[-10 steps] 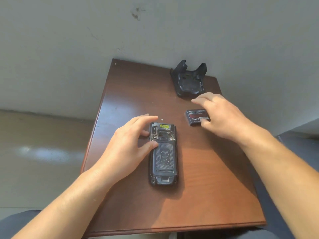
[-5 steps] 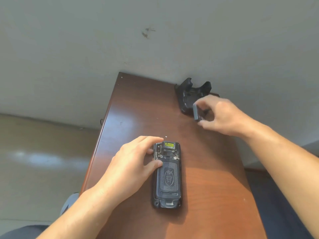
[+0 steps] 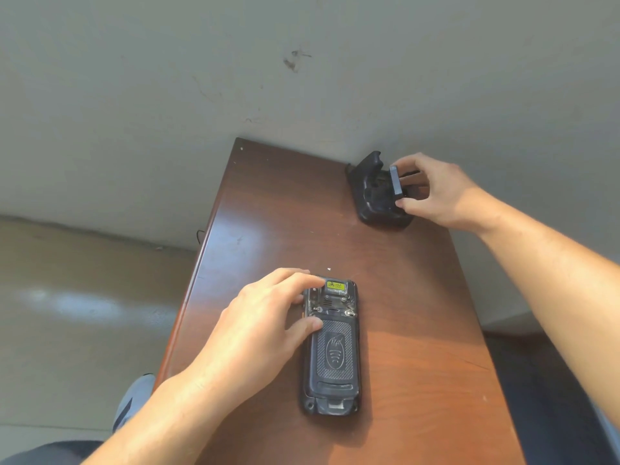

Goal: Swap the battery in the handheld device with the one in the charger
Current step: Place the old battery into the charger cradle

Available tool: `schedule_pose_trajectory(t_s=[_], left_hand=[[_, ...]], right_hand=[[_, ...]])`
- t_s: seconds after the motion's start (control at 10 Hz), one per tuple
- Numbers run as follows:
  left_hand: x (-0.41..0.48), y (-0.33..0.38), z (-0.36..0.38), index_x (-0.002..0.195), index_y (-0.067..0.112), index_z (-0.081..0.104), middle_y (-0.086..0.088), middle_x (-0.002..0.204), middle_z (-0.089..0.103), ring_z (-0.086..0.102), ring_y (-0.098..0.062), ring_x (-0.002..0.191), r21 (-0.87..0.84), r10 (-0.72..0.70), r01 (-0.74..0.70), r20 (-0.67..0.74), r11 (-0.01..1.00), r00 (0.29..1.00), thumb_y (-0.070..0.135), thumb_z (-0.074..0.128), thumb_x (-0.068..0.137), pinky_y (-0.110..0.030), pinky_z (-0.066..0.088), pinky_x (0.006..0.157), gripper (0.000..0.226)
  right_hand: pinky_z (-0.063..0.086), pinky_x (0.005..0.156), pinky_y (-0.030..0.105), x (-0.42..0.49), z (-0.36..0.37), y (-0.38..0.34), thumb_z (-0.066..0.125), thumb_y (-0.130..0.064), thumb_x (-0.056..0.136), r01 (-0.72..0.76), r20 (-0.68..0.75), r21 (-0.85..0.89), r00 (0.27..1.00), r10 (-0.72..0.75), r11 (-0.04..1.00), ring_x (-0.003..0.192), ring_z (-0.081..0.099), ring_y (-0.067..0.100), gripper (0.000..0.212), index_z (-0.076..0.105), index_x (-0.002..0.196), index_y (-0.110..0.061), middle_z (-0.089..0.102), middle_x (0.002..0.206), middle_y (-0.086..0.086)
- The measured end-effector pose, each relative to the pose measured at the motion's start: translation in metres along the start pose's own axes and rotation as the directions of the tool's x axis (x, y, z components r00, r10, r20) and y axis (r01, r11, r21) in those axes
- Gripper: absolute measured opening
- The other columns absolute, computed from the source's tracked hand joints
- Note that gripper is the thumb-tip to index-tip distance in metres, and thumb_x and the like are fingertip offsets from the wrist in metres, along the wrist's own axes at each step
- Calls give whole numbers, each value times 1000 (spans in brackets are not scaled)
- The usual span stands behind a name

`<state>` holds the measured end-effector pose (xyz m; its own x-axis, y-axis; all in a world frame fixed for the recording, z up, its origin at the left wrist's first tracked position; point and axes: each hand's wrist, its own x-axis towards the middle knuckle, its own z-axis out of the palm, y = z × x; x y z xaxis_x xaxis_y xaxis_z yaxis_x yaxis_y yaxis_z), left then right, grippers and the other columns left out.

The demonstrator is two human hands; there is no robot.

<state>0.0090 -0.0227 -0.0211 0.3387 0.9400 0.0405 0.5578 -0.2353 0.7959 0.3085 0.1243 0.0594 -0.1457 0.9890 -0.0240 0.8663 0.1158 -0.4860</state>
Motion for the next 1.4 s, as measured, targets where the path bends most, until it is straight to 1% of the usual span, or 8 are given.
schedule_pose_trajectory(t_s=[0.1,0.2,0.4,0.7,0.9,1.0,1.2,1.4], left_hand=[[0,0,0,121,50,53,29,130,54,62,8,101,-10,-3,3,3,1000,1000,40,74,80,-36,54,91,47],[0,-1,0,121,50,53,29,130,54,63,6,101,-7,-1,1,7,1000,1000,40,73,81,-36,54,91,46],[0,0,0,120,51,53,28,130,54,62,7,102,-22,-6,6,6,1000,1000,38,74,81,-36,54,91,47],[0,1,-1,121,50,54,28,130,55,62,7,101,-18,-4,5,11,1000,1000,38,74,81,-36,54,91,46],[1,1,-1,121,50,54,29,129,54,62,8,100,-16,-8,8,15,1000,1000,39,74,81,-35,54,91,46],[1,2,0,121,50,54,28,129,54,62,8,100,-15,-9,9,17,1000,1000,39,73,81,-35,54,91,46],[1,2,-1,121,50,54,29,130,54,62,8,100,-14,-8,9,21,1000,1000,39,74,81,-35,53,91,46],[1,2,-1,121,50,54,28,131,54,62,7,100,0,-1,1,20,1000,1000,39,73,81,-34,53,91,46]], right_hand=[[53,99,31,3,2,-5,74,-9,80,7,8,-95,1000,-6,995,110,68,14,48,61,122,-28,69,115,-9],[46,91,29,8,8,-9,71,-15,78,34,52,-300,998,-19,953,108,61,19,50,61,126,-25,62,113,-6],[50,98,47,11,24,-11,69,-18,79,38,62,-487,998,-9,873,123,51,31,61,55,138,-26,57,134,3],[49,100,51,11,27,-6,69,-14,83,27,32,-398,999,-15,917,120,54,33,63,48,136,-40,53,133,3],[49,100,48,14,26,-6,69,-10,81,34,48,-407,999,-16,913,119,56,30,62,52,135,-35,56,129,3],[47,104,43,15,23,-4,72,-11,82,48,59,-397,998,-27,917,122,56,29,62,52,137,-32,57,130,4],[44,104,31,7,15,5,80,-17,81,35,48,-246,999,-24,969,121,58,18,73,45,143,-33,62,124,-9],[41,106,26,3,12,21,82,-15,79,15,15,-137,1000,-13,990,122,60,14,64,54,134,-31,67,123,-10]])
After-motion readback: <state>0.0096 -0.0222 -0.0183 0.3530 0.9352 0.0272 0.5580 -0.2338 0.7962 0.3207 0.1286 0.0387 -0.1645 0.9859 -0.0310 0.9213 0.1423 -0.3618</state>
